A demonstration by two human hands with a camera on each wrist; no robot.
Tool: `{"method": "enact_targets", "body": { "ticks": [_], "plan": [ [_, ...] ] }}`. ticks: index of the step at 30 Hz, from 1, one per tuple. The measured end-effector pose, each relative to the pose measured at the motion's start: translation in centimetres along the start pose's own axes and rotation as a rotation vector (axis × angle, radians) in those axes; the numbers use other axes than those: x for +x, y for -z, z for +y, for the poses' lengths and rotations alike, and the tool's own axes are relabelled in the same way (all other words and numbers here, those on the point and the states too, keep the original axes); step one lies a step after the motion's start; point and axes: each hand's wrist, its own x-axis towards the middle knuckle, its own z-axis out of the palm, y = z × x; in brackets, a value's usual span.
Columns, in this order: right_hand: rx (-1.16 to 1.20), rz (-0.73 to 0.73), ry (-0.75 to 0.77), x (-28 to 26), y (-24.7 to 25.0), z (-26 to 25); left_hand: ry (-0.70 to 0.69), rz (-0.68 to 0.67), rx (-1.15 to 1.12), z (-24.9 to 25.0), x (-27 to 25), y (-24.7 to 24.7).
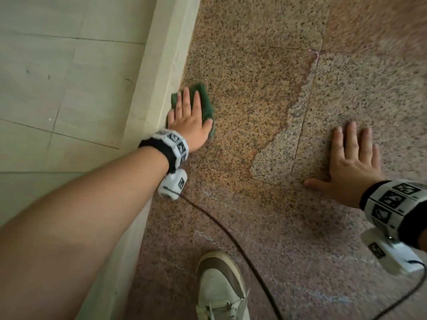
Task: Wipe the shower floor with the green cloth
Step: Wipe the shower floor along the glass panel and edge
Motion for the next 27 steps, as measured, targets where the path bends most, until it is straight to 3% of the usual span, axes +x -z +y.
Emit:
{"method": "enact_targets", "body": {
  "ticks": [3, 6, 9, 12, 14, 16, 22, 25, 27],
  "plan": [
    [-0.008, -0.027, -0.006, 0.0, 0.3, -0.1, 0.018, -0.053, -0.016, 0.7, 1.6, 1.1],
    [-0.017, -0.059, -0.013, -0.1, 0.7, -0.2, -0.057, -0.078, 0.046, -0.1, -0.7, -0.1],
    [-0.011, -0.071, -0.01, -0.3, 0.9, -0.2, -0.194, -0.162, 0.148, -2.8, -6.7, -3.2],
    [-0.009, -0.075, -0.011, -0.3, 0.9, -0.2, -0.363, -0.142, 0.223, -7.1, -15.2, -7.9],
    [-0.014, -0.075, -0.01, -0.3, 0.8, -0.1, -0.331, -0.164, 0.23, -8.3, -19.0, -10.4],
    [-0.012, -0.07, -0.015, -0.2, 0.7, -0.1, -0.284, -0.201, 0.232, -7.8, -19.6, -11.3],
    [-0.026, -0.062, -0.022, -0.2, 0.7, -0.3, -0.34, -0.162, 0.261, -6.1, -19.0, -10.5],
    [-0.028, -0.057, -0.02, -0.2, 0.6, -0.2, -0.537, -0.141, 0.264, -1.4, -17.1, -9.3],
    [-0.02, -0.055, -0.008, -0.3, 0.7, -0.2, -0.767, -0.131, 0.308, 3.8, -16.2, -9.4]
  ]
}}
